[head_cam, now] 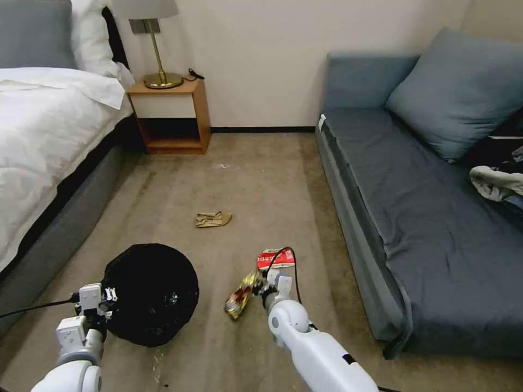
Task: Pick up the trash bin, then pick up the garbage on the floor and place it into the trash bin.
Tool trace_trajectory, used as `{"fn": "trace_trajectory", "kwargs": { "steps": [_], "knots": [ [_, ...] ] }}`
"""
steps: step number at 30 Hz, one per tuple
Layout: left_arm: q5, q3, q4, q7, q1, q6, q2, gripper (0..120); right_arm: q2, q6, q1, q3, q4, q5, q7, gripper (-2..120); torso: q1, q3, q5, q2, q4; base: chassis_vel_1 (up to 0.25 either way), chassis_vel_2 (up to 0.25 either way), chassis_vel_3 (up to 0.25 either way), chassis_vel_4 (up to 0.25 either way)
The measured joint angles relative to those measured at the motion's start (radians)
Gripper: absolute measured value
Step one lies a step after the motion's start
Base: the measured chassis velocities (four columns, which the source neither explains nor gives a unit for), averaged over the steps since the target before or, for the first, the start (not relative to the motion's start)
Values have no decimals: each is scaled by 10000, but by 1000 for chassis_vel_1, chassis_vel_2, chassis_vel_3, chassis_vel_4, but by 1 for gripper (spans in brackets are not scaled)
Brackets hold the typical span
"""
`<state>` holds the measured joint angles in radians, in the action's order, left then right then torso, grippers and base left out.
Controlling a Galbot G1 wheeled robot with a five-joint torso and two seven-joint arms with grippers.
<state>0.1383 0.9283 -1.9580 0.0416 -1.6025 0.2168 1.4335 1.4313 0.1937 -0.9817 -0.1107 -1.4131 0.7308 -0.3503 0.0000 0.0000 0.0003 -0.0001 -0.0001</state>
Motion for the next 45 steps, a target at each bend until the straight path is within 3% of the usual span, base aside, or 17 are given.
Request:
{"fn": "trace_trajectory", "kwargs": {
  "steps": [4, 11, 22, 32, 37, 39, 45],
  "knots": [
    [10, -97, -15, -1, -7, -6, 52, 7, -649, -1079, -111, -186, -1959, 21, 934, 0, -1, -1, 0, 1, 0, 0, 0, 0, 0],
    [36, -189, -175, 25, -60, 30, 128, 7, -949, -2348, -78, -1287, -3325, 126, 2270, 0, 0, 0, -2, 2, 1, 0, 0, 0, 0],
    [385, -411, -826, 192, -299, 227, 394, 7, -511, -3706, 546, -3384, -2116, -647, 2673, 0, 0, 0, -4, 1, 1, 0, 0, 0, 0],
    [372, -423, -945, 229, -355, 232, 521, 7, -267, -3776, 701, -4567, -1443, -1498, 1968, 1, 0, 0, -3, 1, 2, 0, 0, 0, 0],
    [349, -445, -950, 231, -324, 234, 553, 7, -298, -3341, 599, -4663, -1648, -1735, 1555, 15, 0, 0, -3, 1, 2, 0, 0, 0, 0],
    [343, -451, -951, 235, -289, 243, 548, 7, -463, -2974, 471, -4618, -1920, -1884, 1359, 26, 0, 0, -3, 1, 2, 0, 0, 0, 0],
    [355, -435, -903, 238, -221, 256, 470, 7, -882, -2913, 191, -3564, -2392, -2061, 1674, 48, 0, 0, -2, 1, 1, 0, 0, 0, 0]
  ]
}}
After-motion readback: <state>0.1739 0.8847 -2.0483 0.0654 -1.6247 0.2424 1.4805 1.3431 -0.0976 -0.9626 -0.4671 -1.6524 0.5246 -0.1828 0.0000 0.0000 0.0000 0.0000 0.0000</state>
